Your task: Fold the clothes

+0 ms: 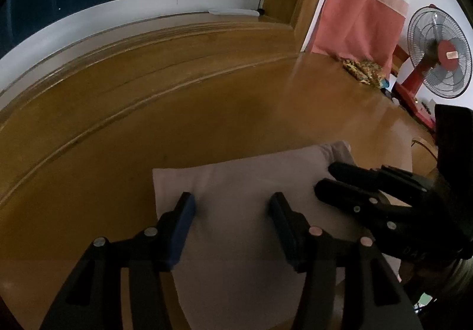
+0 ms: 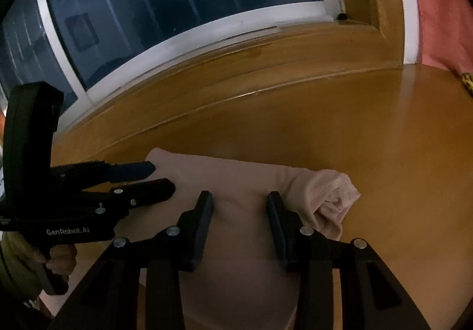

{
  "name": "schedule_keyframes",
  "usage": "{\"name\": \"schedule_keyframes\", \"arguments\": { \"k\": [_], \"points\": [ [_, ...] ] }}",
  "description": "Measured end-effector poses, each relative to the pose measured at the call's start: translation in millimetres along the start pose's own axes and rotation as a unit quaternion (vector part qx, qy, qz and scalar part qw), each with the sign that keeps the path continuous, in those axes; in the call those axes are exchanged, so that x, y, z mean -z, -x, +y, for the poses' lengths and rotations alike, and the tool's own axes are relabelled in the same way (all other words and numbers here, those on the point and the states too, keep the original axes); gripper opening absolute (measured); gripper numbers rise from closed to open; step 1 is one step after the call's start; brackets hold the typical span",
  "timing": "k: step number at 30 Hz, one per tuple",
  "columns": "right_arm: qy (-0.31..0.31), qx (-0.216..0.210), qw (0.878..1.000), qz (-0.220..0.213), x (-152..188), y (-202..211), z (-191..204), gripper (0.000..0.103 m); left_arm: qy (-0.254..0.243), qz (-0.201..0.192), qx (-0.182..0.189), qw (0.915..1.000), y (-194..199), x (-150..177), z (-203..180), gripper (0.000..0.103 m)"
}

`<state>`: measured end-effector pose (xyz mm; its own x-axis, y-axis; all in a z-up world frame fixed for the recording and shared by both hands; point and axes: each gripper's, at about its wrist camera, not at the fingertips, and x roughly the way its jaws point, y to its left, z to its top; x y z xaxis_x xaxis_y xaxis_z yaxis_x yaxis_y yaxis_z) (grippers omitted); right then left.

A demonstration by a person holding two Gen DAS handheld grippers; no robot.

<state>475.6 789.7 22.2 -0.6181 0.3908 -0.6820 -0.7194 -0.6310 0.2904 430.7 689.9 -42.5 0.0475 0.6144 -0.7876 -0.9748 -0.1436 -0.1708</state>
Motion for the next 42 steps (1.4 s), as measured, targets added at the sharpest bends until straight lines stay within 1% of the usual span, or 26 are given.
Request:
{"name": "schedule_keyframes", "arguments": {
  "k": [2,3,4,5,6,7,10,13,14,16,20,24,27,28,29,31,32,36,40,42],
  "points": [
    [-0.012,-0.012,1.0,-0.005,-3.6,14.4,-10.1,0.04,0.012,0.0,-0.001,0.9999,11.2,-4.0,-0.4,0.05],
    [-0.021,-0.018,1.0,-0.01,-4.1,22.9,-15.6,0.043,0.018,-0.002,0.003,0.9998,18.1,-3.1,1.0,0.051],
    [-0.029,-0.022,0.999,-0.015,-4.2,31.8,-21.3,0.054,0.024,-0.004,0.007,0.9997,24.9,-1.8,2.7,0.057],
    [-0.038,-0.027,0.999,-0.02,-4.2,40.8,-27.1,0.067,0.031,-0.004,0.01,0.9995,31.5,3.3,5.6,0.067],
    [-0.047,-0.029,0.998,-0.019,-4.5,45.1,-31.2,0.071,0.038,-0.004,0.013,0.9992,38.1,8.6,8.6,0.07],
    [-0.056,-0.033,0.998,-0.014,-2.9,48.2,-36.6,0.073,0.045,-0.004,0.013,0.9989,44.6,15.4,12.5,0.072],
    [-0.087,-0.039,0.995,0.022,5.0,46.1,-54.7,0.073,0.057,0.005,-0.009,0.9983,49.0,31.7,13.7,0.073],
    [-0.099,-0.047,0.992,0.058,15.9,36.8,-62.5,0.073,0.077,0.017,-0.02,0.9966,39.6,43.3,15.8,0.073],
    [-0.099,-0.049,0.992,0.067,19.7,33.9,-62.9,0.073,0.086,0.023,-0.017,0.9959,35.6,45.0,17.3,0.073],
    [-0.093,-0.051,0.992,0.072,21.5,29.2,-60.2,0.073,0.097,0.029,-0.002,0.9949,26.5,45.2,19.1,0.073],
    [-0.074,-0.032,0.994,0.068,18.1,20.6,-52.8,0.073,0.104,0.037,0.024,0.9936,12.1,44.1,23.3,0.073],
    [-0.074,-0.036,0.993,0.079,16.7,6.6,-43.2,0.073,0.114,0.039,0.047,0.9916,5.2,43.6,25.9,0.073],
    [-0.048,-0.018,0.996,0.077,18.7,-0.4,-30.2,0.073,0.097,0.033,0.045,0.9937,7.4,47.3,22.6,0.072],
    [-0.045,-0.013,0.996,0.074,19.7,-0.5,-28.4,0.073,0.092,0.031,0.044,0.9943,8.0,48.4,21.3,0.072],
    [-0.043,-0.01,0.997,0.07,20.7,-0.3,-27.2,0.071,0.091,0.028,0.047,0.9944,7.8,48.9,18.9,0.062],
    [-0.041,-0.003,0.997,0.062,22.8,0.3,-24.9,0.065,0.098,0.022,0.058,0.9932,8.0,50.6,15.1,0.047],
    [-0.041,-0.002,0.997,0.06,23.4,1.4,-24.7,0.062,0.097,0.018,0.056,0.9936,9.9,51.9,13.3,0.043],
    [-0.034,-0.001,0.998,0.051,21.9,1.3,-19.2,0.051,0.075,0.008,0.04,0.9963,15.5,52.4,3.3,0.038],
    [-0.034,-0.003,0.998,0.047,19.1,7.8,-23.7,0.037,0.075,-0.001,0.021,0.997,23.0,50.3,-3.4,0.031],
    [-0.042,-0.006,0.998,0.046,17.8,11.7,-30.2,0.035,0.07,-0.004,0.017,0.9974,25.7,49.6,-8.6,0.03]
  ]
}}
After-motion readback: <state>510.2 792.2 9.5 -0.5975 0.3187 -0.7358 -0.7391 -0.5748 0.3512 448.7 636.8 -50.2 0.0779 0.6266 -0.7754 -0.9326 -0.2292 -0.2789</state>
